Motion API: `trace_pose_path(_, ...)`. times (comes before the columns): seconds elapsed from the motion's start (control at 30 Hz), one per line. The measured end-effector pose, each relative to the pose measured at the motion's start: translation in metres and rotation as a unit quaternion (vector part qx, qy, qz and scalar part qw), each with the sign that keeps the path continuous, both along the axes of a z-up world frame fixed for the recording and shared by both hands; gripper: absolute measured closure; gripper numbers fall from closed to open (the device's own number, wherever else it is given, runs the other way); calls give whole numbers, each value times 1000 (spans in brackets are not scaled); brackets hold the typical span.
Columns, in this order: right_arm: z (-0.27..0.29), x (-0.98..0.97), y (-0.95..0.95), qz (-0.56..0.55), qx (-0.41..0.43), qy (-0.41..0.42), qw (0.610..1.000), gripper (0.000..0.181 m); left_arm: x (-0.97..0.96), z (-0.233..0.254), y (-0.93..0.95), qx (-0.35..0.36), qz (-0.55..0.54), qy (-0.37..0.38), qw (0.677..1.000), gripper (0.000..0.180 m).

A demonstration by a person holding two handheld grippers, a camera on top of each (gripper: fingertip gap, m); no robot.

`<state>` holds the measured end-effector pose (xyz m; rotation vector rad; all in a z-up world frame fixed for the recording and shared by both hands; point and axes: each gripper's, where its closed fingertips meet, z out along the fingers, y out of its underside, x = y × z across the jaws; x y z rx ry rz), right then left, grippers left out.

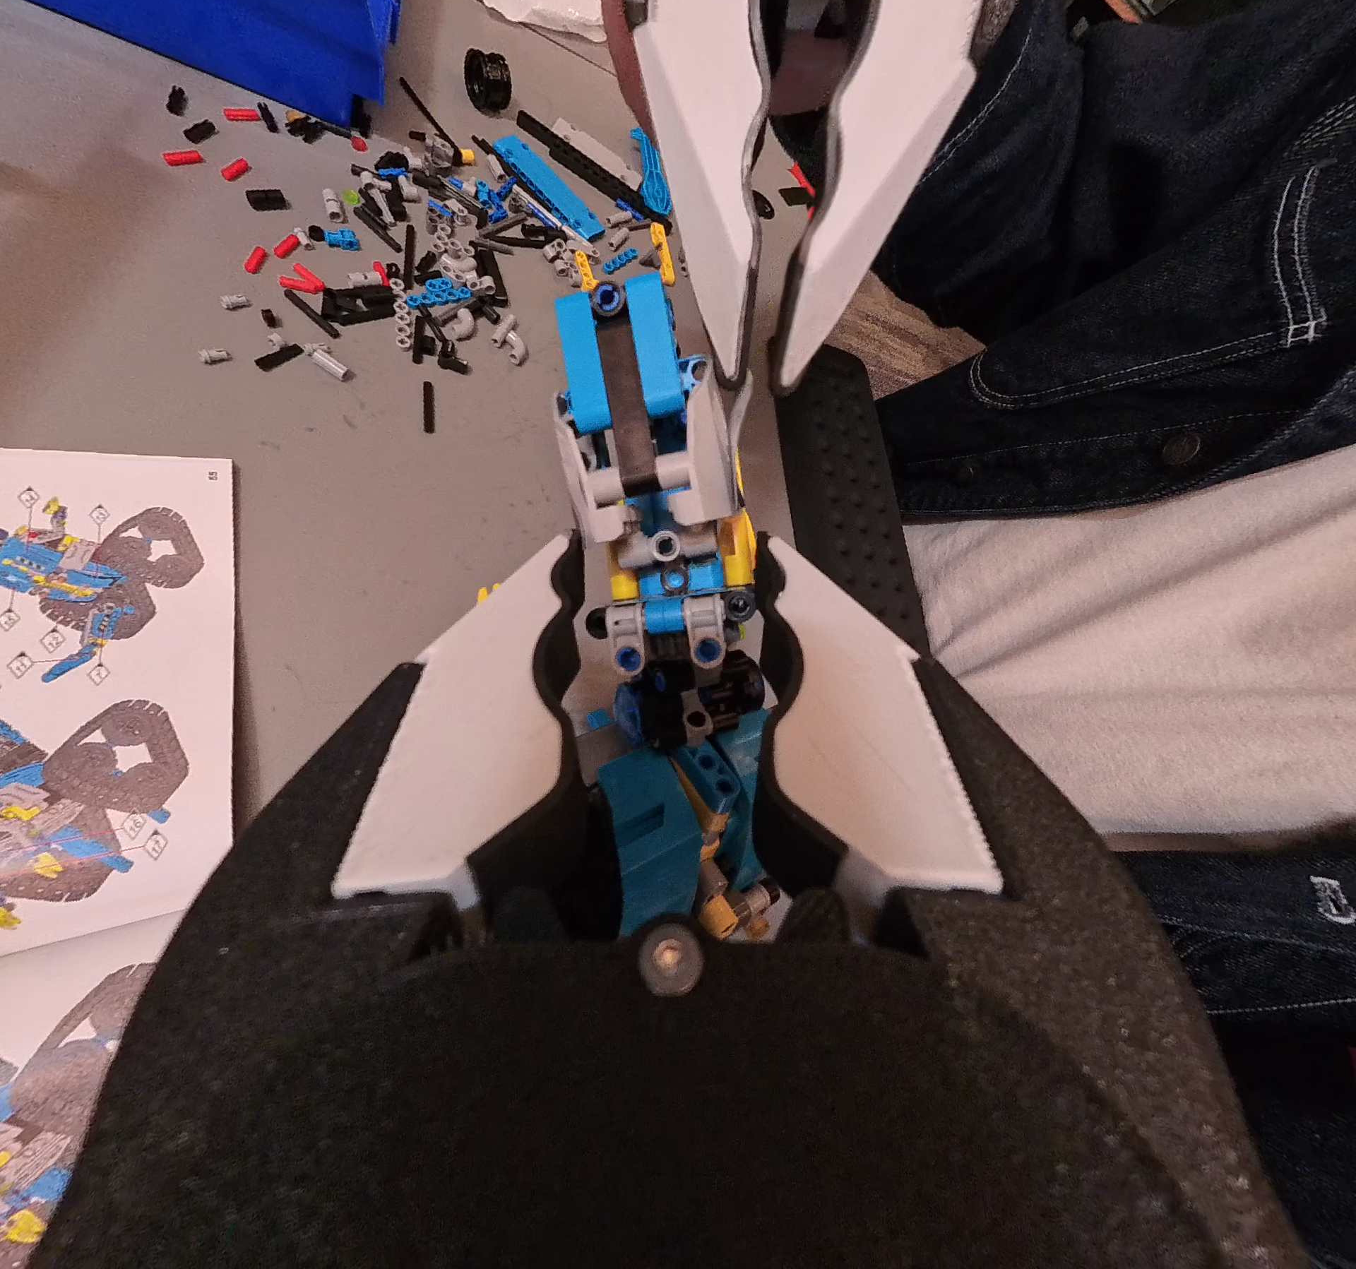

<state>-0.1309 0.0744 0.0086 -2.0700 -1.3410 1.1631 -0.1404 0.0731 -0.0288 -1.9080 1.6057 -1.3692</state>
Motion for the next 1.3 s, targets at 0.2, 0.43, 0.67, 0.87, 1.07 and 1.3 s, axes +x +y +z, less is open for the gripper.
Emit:
trace_pose_path(0.2,2,-1,-3,10,33,-2,999,167,0,0,0,0,3,-2,1000,135)
trace_pose_path(0.43,1,-4,-18,37,195,-36,979,129,-1,0,0,-2,4,-3,1000,135)
trace_pose_path(0.67,-7,-4,-21,14,294,-70,953,120,0,0,0,0,4,-2,1000,135)
trace_pose_path(0.87,-8,-7,-16,-17,337,-77,938,117,0,0,2,-4,11,-3,1000,135)
trace_pose_path(1.07,-13,-8,-10,-52,404,-111,907,113,0,0,1,-7,10,-2,1000,136)
trace_pose_path(1.3,-6,-3,-5,-87,425,-104,895,110,2,0,1,-2,11,-2,1000,136)
